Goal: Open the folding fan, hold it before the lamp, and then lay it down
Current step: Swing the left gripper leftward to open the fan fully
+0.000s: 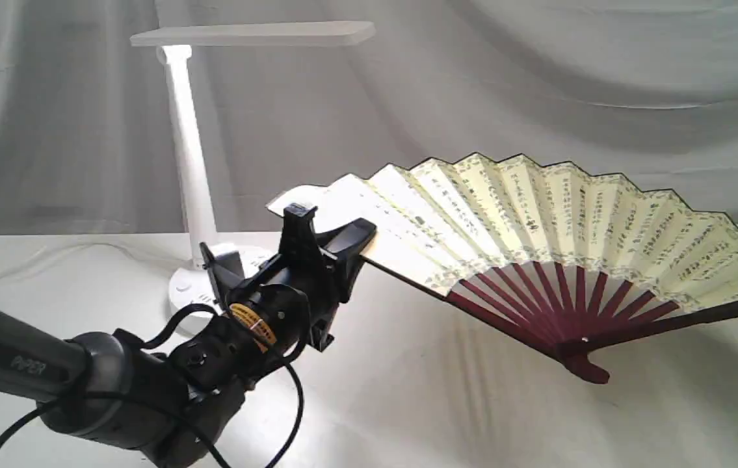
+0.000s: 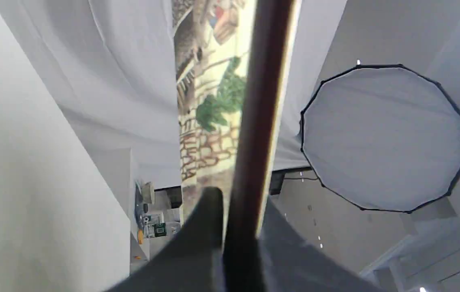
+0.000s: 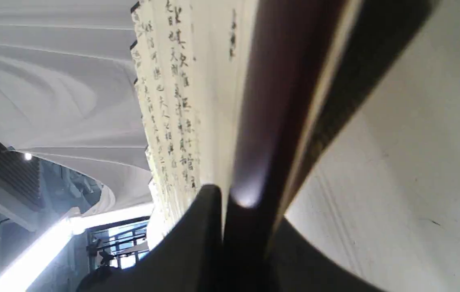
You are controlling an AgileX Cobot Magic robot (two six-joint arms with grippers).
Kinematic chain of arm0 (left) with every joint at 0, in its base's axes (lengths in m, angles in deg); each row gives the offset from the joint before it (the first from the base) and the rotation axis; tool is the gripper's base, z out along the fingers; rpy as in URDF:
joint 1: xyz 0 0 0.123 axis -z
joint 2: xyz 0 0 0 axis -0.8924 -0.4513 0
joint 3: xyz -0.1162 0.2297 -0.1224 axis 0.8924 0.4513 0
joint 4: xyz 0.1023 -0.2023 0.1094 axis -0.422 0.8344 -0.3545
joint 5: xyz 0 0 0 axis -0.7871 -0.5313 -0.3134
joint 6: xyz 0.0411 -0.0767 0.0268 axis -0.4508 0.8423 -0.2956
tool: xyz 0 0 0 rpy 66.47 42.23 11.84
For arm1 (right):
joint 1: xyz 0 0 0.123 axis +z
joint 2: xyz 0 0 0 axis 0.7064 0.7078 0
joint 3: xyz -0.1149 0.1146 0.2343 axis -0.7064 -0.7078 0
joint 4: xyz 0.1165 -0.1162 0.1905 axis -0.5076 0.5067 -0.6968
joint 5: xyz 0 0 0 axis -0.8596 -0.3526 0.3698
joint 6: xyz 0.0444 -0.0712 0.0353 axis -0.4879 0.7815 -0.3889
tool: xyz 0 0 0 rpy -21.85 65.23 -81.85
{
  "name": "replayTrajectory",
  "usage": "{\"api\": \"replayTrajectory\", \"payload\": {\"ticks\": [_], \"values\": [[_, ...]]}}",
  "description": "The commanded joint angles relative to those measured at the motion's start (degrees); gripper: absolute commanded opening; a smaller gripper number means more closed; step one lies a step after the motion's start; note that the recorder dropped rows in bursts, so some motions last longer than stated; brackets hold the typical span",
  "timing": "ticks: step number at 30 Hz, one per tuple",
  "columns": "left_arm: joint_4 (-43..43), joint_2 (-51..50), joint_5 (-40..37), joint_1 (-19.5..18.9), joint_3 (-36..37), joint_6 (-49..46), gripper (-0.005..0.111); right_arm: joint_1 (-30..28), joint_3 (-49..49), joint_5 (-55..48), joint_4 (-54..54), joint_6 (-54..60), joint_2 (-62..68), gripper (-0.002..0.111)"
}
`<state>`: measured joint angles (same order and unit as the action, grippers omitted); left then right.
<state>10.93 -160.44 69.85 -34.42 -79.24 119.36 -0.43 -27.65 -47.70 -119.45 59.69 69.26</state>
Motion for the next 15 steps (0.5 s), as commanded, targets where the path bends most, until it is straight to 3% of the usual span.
{"api": "replayTrajectory", "payload": {"ticks": [1,15], "values": [[8.3,2.0,3.9,-0.8,-0.4,0.5,0.0,-0.7,-1.7,1.6,6.1,4.5,-1.1,0.0],[9.8,2.0,3.9,-0.8,-0.4,0.4,0.0,-0.8,-6.0,1.6,3.8,6.9,-1.2,0.0]]}}
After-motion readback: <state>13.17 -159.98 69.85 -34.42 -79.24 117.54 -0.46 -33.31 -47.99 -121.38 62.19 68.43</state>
